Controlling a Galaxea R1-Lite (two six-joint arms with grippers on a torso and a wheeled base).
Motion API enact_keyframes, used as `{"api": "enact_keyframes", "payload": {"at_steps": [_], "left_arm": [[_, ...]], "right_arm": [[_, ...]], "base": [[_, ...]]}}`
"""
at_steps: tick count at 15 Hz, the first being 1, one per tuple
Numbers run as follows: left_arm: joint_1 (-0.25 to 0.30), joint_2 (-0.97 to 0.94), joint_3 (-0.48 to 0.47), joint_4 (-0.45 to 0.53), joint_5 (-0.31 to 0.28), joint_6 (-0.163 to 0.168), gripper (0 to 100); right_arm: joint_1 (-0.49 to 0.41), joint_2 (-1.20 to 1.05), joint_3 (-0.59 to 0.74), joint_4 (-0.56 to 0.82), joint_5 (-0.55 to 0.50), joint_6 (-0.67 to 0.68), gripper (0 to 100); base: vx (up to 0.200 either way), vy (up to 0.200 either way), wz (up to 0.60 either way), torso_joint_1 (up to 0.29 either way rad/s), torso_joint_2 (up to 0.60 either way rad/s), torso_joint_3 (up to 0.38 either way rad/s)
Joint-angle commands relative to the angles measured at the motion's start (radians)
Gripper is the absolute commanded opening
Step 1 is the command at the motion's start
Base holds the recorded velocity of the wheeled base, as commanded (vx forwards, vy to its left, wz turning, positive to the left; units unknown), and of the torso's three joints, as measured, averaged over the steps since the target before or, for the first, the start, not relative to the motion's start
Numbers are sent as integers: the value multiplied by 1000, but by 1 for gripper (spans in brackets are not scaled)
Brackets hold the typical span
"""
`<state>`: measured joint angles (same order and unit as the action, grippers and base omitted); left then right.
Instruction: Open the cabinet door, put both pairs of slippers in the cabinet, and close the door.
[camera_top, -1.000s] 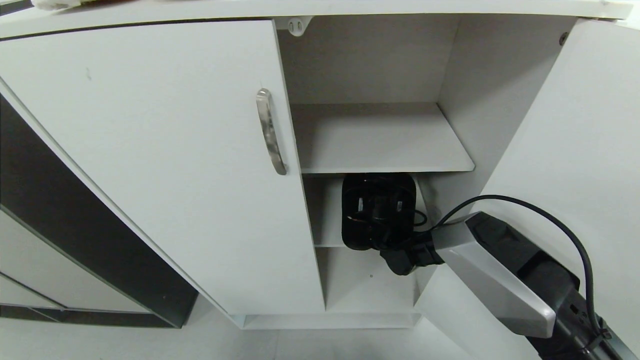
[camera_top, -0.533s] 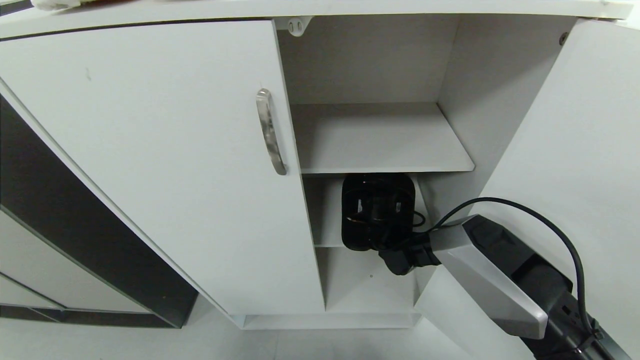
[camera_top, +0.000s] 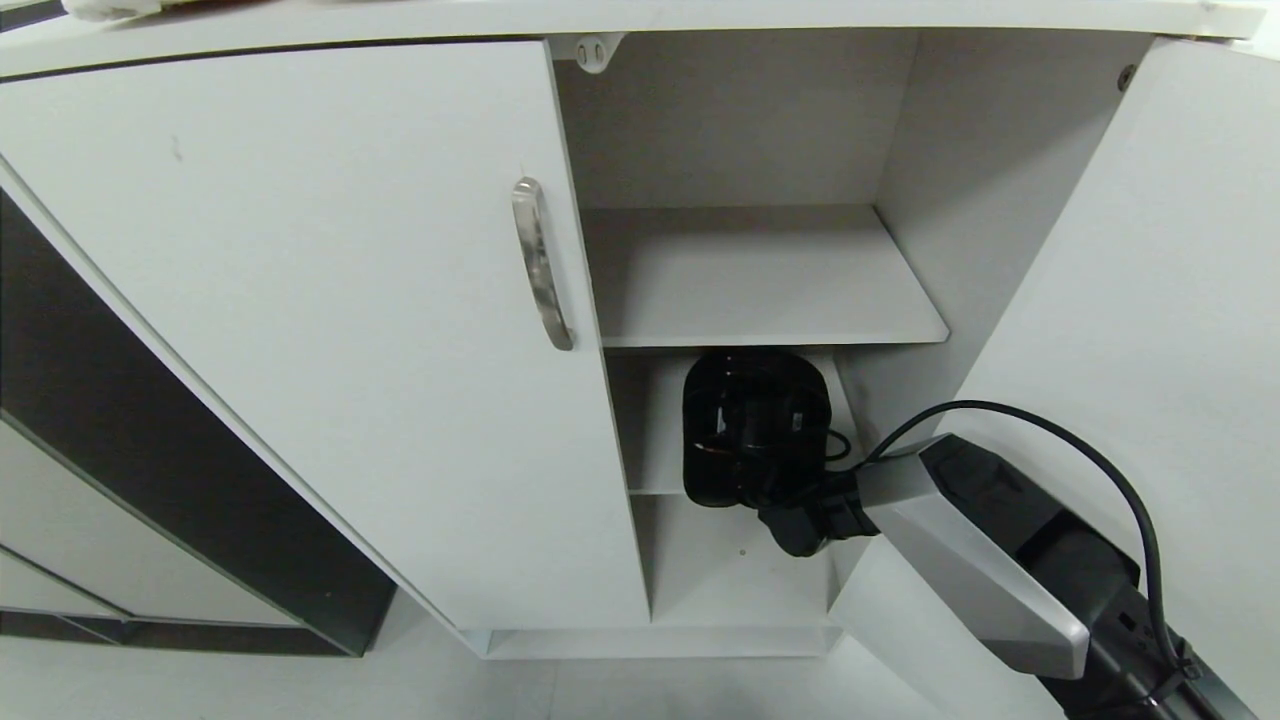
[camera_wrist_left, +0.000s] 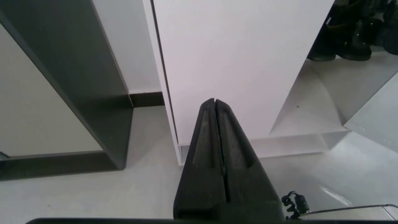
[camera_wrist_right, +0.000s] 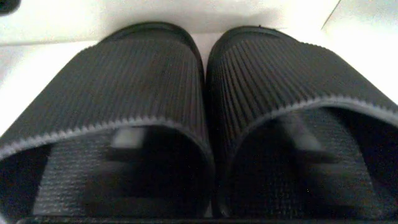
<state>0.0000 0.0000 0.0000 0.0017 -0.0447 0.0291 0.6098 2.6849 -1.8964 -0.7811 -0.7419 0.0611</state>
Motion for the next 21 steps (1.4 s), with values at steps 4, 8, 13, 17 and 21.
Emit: {"api": "enact_keyframes", "payload": {"at_steps": [4,8,13,17,21], "left_arm": [[0,2,0,0,0,0,0],[0,2,0,0,0,0,0],[0,2,0,0,-1,-3,0],[0,2,0,0,-3,-6,0],[0,2,0,0,-3,-8,0]], "right_arm": [[30,-115,201,-89,-7,-1,100],[97,-272,550,-282,-8,-7,100],[151,-341,873,-575,1,-96,100],[174,-346,919,-630,3,-132,100],[173,-335,919,-630,9,-132,100]], "base": [[0,0,0,0,0,0],[0,0,0,0,0,0],[0,0,0,0,0,0],[0,0,0,0,0,0],[0,0,0,0,0,0]]}}
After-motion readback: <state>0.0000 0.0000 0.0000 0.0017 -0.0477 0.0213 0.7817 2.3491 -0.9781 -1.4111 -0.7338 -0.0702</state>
